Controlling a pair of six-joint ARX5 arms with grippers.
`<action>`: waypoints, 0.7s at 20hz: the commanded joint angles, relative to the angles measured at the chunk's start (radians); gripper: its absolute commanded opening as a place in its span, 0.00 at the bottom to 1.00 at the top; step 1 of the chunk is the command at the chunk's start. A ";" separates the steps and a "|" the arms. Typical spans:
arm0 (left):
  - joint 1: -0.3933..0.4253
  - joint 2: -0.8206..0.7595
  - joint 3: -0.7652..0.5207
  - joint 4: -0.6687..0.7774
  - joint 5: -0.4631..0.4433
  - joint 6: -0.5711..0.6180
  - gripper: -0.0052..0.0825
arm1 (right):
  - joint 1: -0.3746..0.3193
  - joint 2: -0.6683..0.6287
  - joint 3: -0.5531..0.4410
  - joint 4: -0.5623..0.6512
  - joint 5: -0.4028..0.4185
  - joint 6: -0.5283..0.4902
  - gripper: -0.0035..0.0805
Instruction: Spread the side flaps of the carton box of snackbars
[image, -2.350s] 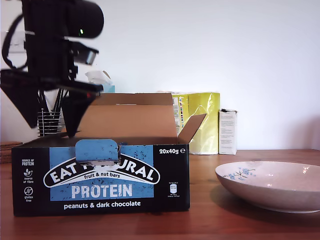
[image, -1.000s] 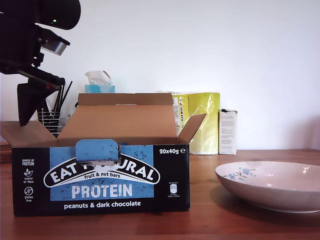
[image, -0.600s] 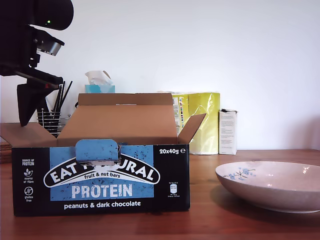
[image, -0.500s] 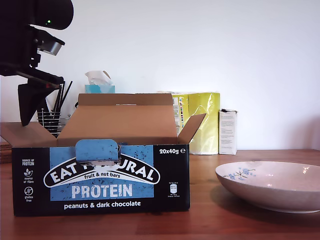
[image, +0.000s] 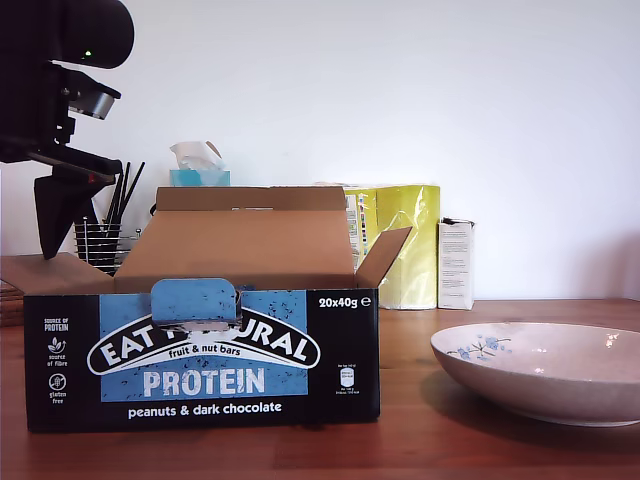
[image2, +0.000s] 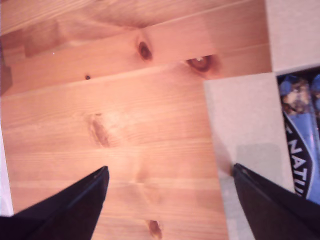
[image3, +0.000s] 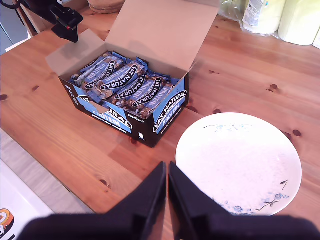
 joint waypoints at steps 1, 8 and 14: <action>0.008 0.036 -0.013 0.003 0.014 0.010 0.89 | 0.000 0.003 0.015 0.011 -0.001 -0.006 0.03; 0.012 0.084 -0.031 0.046 0.037 0.024 0.89 | 0.000 0.003 0.015 0.012 -0.001 -0.006 0.03; 0.031 0.090 -0.092 0.090 0.080 0.030 0.89 | 0.000 0.003 0.015 0.019 -0.001 -0.006 0.03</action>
